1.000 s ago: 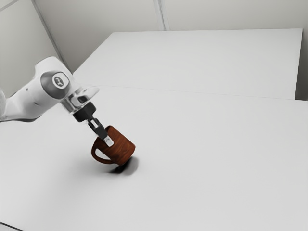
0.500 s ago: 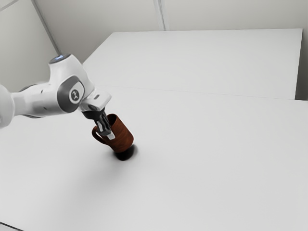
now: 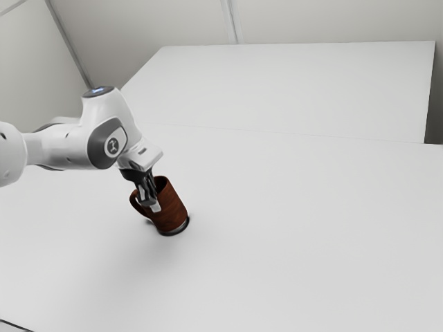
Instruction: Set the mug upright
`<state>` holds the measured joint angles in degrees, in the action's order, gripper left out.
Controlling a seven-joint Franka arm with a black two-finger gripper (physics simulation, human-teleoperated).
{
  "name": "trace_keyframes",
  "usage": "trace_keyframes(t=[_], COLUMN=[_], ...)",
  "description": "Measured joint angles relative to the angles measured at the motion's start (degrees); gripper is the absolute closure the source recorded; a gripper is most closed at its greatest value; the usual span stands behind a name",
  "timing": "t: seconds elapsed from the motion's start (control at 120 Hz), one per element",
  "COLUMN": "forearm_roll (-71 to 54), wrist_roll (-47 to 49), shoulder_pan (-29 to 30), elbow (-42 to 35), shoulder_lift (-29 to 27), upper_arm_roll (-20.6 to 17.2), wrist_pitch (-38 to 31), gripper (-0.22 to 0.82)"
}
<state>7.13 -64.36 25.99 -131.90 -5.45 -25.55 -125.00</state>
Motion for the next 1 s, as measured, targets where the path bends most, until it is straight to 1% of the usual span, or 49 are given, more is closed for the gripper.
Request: trace_keyframes(t=[0.033, 0.167, 0.225, 0.3, 0.383, 0.483, 0.6, 0.675, 0.758, 0.808, 0.942, 0.975, 1.0], forearm_roll=[-0.06, -0.31, -0.36, -0.40, -0.43, -0.42, -0.35, -0.23, -0.11, -0.14, -1.48, -2.01, -2.31], wrist_roll=[-0.02, -0.15, -0.20, -0.26, -0.33, -0.38, 0.70, 3.04, 8.12, 11.91, 21.77, 23.91, 25.45], shoulder_pan=[-0.03, -0.07, -0.07, -0.03, -0.05, -0.07, 0.02, 0.05, 0.14, 0.18, 0.45, 0.29, -0.65], elbow=[-0.03, -0.05, -0.05, -0.05, -0.05, -0.03, 0.56, 1.46, 3.48, 6.39, 18.30, 20.33, 21.81], shoulder_lift=[0.05, 0.11, 0.11, 0.11, 0.06, -0.22, -1.81, -2.80, -3.83, -4.01, -3.31, -3.28, -3.19], upper_arm_roll=[-0.02, -0.25, -0.28, -0.33, -0.48, -0.57, -1.21, -1.39, -1.46, -1.16, -0.50, 0.20, 1.65], wrist_pitch=[-0.01, 0.09, 0.10, 0.10, 0.11, 0.14, 1.59, 3.43, 5.62, 7.34, 13.68, 15.36, 16.60], gripper=[0.76, 0.46, 0.35, 0.25, 0.17, 0.10, 0.06, 0.04, 0.03, 0.02, 0.01, 0.01, 0.01])
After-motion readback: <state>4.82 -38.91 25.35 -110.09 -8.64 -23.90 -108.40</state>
